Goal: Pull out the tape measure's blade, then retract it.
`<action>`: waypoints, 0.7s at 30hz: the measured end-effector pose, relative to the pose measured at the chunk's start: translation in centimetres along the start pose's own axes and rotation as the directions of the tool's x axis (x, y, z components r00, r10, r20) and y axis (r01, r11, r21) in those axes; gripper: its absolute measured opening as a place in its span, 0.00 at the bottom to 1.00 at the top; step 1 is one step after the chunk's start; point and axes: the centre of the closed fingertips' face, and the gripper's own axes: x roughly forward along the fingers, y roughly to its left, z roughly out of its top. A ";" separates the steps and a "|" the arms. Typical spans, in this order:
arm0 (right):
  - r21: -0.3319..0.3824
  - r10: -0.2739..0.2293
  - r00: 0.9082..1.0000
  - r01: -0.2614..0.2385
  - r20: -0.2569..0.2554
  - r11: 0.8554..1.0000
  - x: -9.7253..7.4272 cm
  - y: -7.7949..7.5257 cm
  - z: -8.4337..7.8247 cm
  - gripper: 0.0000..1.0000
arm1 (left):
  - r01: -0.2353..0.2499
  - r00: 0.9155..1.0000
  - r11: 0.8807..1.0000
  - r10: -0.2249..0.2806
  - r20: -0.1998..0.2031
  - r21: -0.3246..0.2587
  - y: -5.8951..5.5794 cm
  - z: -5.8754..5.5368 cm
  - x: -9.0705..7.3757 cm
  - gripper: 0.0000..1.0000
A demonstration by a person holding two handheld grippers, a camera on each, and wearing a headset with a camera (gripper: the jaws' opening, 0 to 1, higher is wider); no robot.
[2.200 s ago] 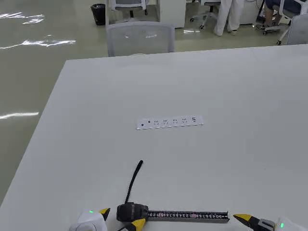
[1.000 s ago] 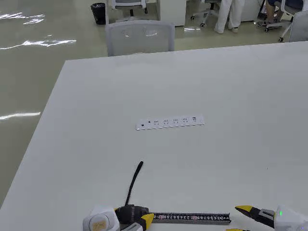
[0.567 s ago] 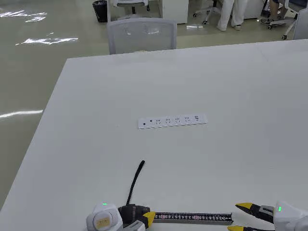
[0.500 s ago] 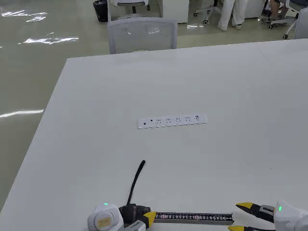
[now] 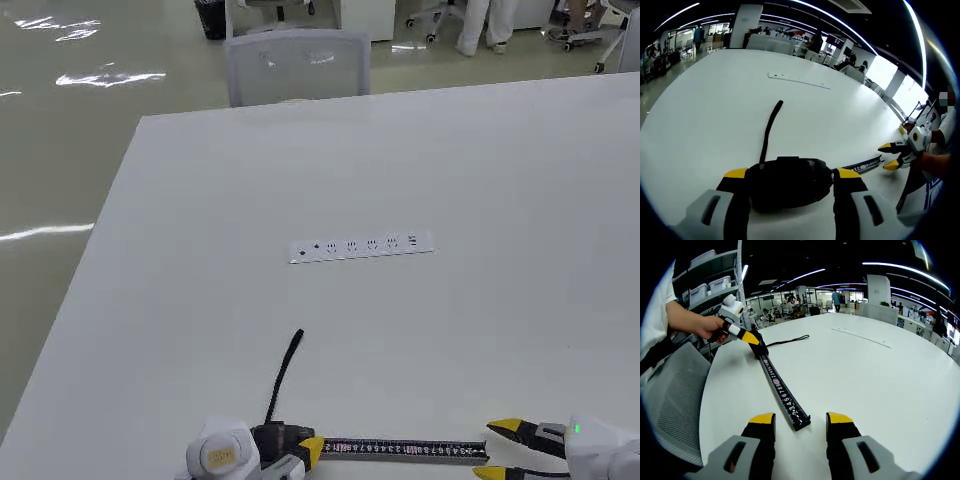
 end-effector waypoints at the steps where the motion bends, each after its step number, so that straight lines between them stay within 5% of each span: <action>1: 0.000 0.003 1.000 -0.003 -0.001 1.000 0.0 0.0 -0.1 0.40 | -0.002 1.000 1.000 0.002 -0.001 0.002 0.1 0.0 0.0 0.65; 21: -0.021 0.053 0.998 -0.053 -0.021 0.998 1.0 0.1 -0.8 0.30 | -0.011 1.000 1.000 0.011 -0.002 -0.001 0.2 -0.1 0.0 0.62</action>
